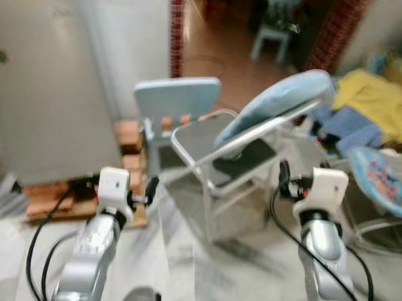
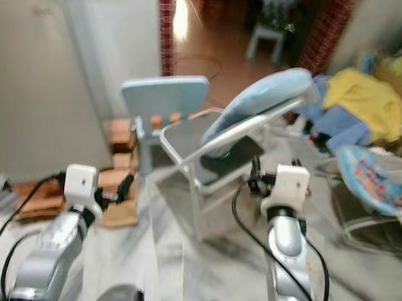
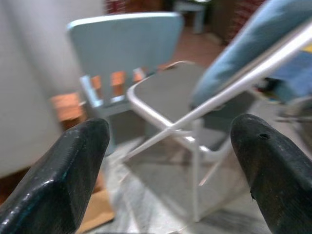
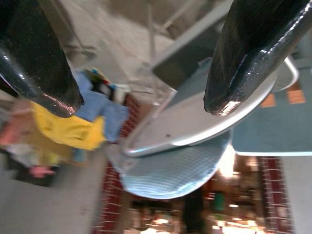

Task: Restocking fridge

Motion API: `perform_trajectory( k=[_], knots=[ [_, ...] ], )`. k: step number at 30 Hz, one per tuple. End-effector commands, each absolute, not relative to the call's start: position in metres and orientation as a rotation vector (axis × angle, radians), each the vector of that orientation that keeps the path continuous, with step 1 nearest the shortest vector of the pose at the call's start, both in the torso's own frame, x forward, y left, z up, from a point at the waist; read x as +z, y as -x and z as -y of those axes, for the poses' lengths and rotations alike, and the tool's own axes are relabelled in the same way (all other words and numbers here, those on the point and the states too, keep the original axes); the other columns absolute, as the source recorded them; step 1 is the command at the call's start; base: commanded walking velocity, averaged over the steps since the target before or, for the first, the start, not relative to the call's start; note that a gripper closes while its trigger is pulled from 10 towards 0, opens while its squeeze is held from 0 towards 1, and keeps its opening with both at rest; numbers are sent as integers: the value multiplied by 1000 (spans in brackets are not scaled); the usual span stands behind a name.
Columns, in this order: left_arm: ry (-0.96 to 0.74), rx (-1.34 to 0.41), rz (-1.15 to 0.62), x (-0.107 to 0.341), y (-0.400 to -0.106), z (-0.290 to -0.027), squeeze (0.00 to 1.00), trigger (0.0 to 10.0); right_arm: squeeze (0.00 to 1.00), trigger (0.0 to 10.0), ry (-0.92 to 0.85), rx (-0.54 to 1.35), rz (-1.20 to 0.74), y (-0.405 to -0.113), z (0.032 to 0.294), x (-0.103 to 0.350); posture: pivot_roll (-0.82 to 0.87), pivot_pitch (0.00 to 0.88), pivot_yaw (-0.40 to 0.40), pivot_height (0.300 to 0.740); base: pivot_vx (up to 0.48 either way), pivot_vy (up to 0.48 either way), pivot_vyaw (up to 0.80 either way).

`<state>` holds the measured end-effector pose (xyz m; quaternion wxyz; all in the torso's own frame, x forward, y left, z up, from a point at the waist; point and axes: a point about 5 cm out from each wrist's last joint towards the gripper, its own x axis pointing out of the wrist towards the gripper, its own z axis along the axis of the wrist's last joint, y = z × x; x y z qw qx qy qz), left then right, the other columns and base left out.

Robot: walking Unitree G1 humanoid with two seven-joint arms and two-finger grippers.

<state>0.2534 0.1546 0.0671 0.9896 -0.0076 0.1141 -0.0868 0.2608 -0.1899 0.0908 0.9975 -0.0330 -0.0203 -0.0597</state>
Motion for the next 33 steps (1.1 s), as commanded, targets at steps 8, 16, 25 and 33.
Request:
perform_trajectory(
  k=[8,16,25,33],
  knots=[
    [0,-199,-219,70,-255,-157,0,10000,0,10000,53,-110,39,-261,184,89,29,14,-11,740,0,475,-800],
    [-3,-210,-218,70,-256,-158,0,10000,0,10000,59,-112,44,-263,184,91,27,17,-11,740,0,479,-800],
    [7,-235,-220,69,-254,-154,0,10000,0,10000,58,-109,41,-264,183,90,29,19,-11,740,0,360,-800],
    [15,-253,-226,69,-253,-153,0,10000,0,10000,55,-110,29,-264,183,88,28,20,-13,740,0,82,-800]
  ],
)
